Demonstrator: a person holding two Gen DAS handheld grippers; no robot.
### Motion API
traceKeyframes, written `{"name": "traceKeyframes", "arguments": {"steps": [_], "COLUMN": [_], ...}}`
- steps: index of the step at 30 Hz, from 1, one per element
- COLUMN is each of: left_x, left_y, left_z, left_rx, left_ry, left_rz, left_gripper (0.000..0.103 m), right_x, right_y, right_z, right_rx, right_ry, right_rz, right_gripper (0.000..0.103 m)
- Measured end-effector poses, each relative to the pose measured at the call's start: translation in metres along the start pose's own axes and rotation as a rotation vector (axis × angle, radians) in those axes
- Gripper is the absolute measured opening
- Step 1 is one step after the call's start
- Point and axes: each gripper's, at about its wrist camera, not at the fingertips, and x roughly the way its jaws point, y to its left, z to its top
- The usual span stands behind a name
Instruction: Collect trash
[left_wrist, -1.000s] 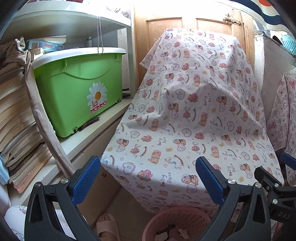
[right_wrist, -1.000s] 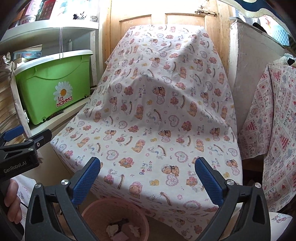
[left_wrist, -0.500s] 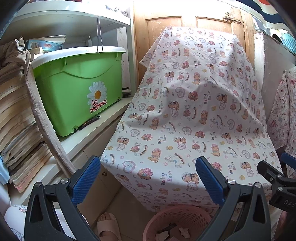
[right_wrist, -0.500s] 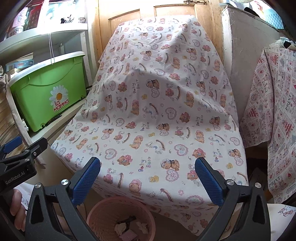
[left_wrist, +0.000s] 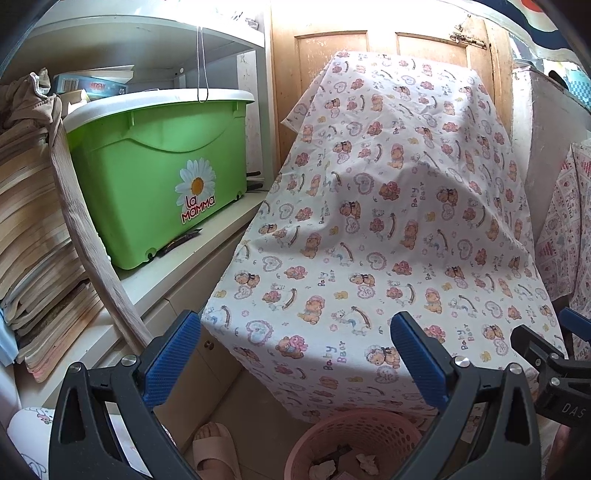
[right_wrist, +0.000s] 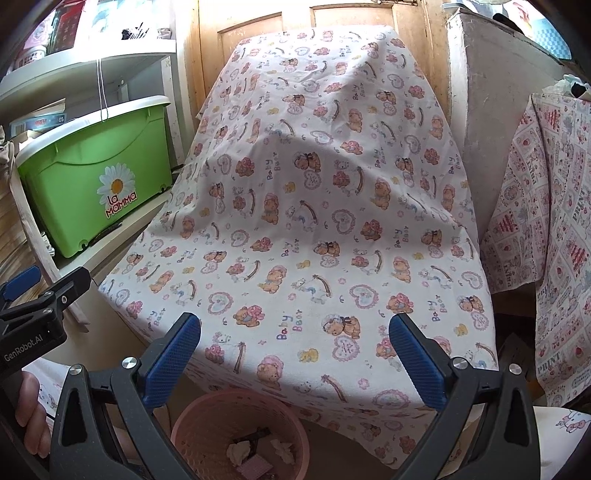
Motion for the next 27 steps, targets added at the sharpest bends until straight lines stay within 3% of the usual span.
{"name": "traceKeyframes", "arguments": {"steps": [27], "left_x": [0.0052], "left_y": [-0.0026], "left_z": [-0.0033], "left_rx": [-0.025], "left_ry": [0.020], "left_rz": [0.024], "left_gripper": [0.101], "right_x": [-0.0007], "right_y": [0.0045], "right_z": [0.0004], "right_rx": [-0.023], "right_ry": [0.004], "right_rz": [0.001], "right_gripper": [0.103]}}
